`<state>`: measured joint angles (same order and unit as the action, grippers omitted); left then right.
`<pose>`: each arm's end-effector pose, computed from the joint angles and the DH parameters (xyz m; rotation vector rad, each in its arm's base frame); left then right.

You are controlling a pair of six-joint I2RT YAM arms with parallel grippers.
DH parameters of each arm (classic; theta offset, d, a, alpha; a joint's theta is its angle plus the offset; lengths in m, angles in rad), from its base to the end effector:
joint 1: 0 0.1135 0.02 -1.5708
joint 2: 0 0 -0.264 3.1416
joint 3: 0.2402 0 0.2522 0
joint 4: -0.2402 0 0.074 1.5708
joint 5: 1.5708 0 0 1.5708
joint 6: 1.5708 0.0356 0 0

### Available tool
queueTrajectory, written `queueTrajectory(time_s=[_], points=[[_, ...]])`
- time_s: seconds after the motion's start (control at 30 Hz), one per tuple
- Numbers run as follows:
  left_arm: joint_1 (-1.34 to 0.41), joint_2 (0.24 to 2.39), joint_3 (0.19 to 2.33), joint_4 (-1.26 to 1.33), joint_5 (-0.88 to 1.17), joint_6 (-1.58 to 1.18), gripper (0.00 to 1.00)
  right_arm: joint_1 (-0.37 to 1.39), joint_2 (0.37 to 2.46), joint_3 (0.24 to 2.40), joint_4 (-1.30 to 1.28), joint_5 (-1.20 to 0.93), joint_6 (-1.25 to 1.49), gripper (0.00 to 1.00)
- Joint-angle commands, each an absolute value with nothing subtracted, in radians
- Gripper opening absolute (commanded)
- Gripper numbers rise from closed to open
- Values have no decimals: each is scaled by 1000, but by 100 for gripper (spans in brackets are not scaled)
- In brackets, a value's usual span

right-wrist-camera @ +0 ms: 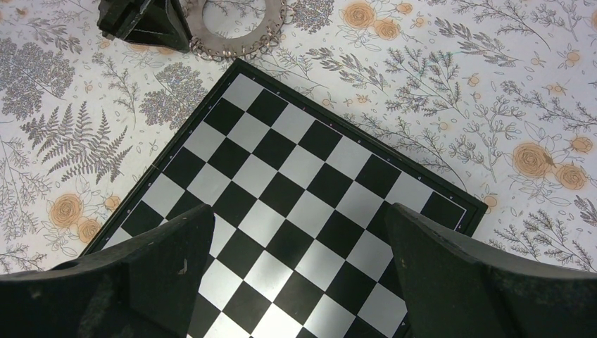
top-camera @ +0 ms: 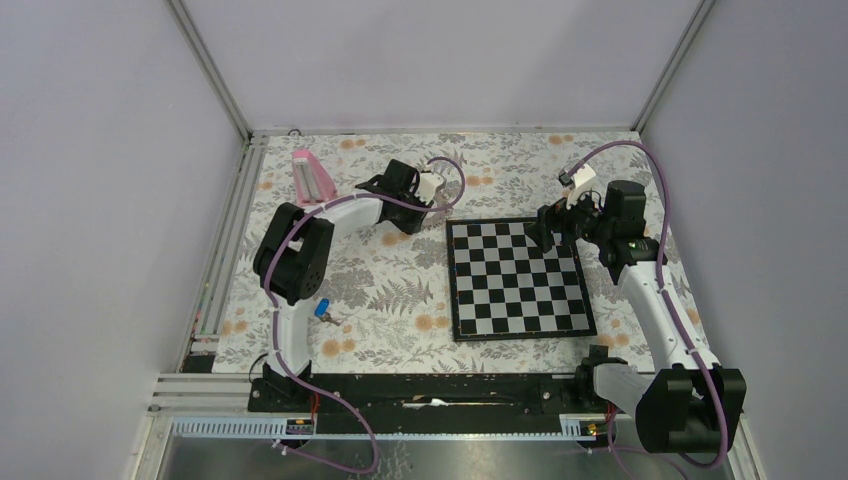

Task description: Put the keys on the keyring

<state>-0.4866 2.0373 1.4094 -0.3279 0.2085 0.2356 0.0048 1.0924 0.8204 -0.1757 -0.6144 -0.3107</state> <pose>0.3811 -0.2099 0.1651 0.9739 2.3405 -0.3637 0.2434 0.0217 0.2952 -0.6791 1.8334 0.4174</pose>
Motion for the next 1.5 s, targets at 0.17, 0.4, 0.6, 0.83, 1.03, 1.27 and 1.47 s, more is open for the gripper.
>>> queueTrajectory(time_s=[0.17,0.4,0.6,0.83,1.03,1.27,1.47], points=[[-491,1957,1384,-273,185,223,22,6,1075,821,-160,-632,-325,99],[-491,1945,1378,-259,179,219,22,6,1076,819,-160,-633,-327,99],[-491,1944,1378,-256,175,219,21,6,1074,818,-159,-632,-327,99],[-483,1918,1357,-269,149,196,25,6,1074,816,-159,-632,-328,99],[-432,1898,1339,-327,183,140,30,6,1074,816,-158,-632,-328,99],[-349,1922,1354,-361,264,66,35,6,1075,815,-158,-634,-328,99],[-329,1978,1407,-381,327,18,38,6,1074,815,-158,-631,-328,99]])
